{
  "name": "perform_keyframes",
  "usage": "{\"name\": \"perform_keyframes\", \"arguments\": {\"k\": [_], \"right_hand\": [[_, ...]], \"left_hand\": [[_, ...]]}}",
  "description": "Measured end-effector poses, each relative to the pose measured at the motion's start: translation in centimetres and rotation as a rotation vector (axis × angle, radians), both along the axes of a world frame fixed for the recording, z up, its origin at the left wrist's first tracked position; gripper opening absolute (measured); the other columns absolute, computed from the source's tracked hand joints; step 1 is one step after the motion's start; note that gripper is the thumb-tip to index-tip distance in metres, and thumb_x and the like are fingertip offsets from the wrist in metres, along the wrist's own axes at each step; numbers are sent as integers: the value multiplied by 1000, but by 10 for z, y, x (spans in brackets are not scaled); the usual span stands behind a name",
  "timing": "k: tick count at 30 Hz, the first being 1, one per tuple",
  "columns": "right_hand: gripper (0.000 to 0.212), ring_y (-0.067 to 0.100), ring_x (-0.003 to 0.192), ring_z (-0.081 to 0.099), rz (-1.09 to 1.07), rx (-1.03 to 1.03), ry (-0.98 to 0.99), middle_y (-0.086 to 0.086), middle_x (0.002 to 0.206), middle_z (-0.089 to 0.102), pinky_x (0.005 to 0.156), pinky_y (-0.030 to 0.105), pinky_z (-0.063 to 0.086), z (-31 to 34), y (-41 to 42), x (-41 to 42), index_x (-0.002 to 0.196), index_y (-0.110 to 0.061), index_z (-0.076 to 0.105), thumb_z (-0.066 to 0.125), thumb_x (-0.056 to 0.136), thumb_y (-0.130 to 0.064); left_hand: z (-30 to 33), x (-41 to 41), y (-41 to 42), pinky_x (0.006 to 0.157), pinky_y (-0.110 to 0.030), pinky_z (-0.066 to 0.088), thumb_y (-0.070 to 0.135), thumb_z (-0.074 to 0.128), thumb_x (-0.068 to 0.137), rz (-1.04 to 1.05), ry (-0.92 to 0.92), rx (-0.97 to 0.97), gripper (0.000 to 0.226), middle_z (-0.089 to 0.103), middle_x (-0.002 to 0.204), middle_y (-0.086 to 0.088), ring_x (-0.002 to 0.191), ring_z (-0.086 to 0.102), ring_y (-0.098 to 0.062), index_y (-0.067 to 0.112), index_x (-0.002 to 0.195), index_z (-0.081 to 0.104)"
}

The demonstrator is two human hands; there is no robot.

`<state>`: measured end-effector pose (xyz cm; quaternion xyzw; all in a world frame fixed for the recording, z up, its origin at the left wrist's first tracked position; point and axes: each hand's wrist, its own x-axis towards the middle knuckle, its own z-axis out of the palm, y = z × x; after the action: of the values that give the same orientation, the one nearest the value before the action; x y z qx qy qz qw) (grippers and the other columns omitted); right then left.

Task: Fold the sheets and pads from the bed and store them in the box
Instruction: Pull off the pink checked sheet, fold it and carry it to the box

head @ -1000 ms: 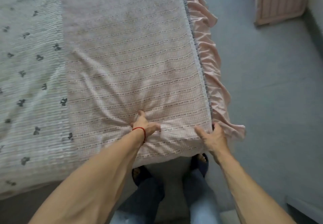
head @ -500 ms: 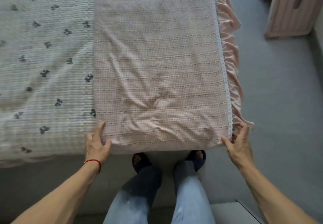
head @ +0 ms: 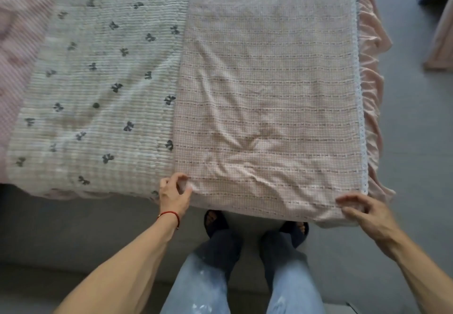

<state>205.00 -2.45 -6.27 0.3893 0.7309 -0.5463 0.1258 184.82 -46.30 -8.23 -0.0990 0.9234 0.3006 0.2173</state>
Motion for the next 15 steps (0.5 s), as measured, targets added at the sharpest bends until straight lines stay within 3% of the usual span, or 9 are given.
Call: {"name": "perform_keyframes", "arguments": {"k": [4, 8, 9, 12, 15], "right_hand": [[32, 18, 101, 65, -31, -20, 21, -2, 110, 75, 75, 6, 51, 2, 2, 6, 88, -29, 81, 79, 80, 2], [40, 0, 95, 66, -10, 10, 22, -3, 109, 74, 75, 4, 49, 1, 0, 6, 87, -33, 81, 74, 85, 7], [42, 2, 97, 66, 1, 23, 17, -3, 110, 74, 75, 4, 49, -1, 1, 6, 87, -34, 80, 73, 86, 8], [44, 17, 101, 63, 16, 55, -4, -10, 106, 74, 72, 5, 49, -6, -2, 5, 88, -36, 79, 72, 88, 7], [49, 9, 96, 64, 23, 64, -19, -28, 94, 73, 71, 4, 48, -10, -5, 1, 86, -39, 78, 70, 88, 10]], "left_hand": [[-1, -8, -6, 85, -31, 49, 9, 69, 87, 104, 11, 66, 18, 60, 107, -7, 85, 58, -12, 22, 99, 68], [4, -15, -5, 69, -31, 54, -7, 48, 88, 145, -40, 127, 33, 66, 94, 1, 89, 63, -23, 20, 94, 65], [4, -16, -6, 66, -32, 53, -9, 46, 88, 131, -44, 111, 34, 65, 90, 2, 87, 63, -24, 21, 93, 62], [2, -17, -11, 73, -32, 45, 2, 60, 91, 78, -53, 70, 22, 57, 90, 5, 83, 58, -20, 18, 101, 49], [0, -23, -9, 81, -36, 53, 15, 76, 87, 112, -120, 107, 38, 61, 94, 5, 86, 62, -17, 18, 113, 49]]}}
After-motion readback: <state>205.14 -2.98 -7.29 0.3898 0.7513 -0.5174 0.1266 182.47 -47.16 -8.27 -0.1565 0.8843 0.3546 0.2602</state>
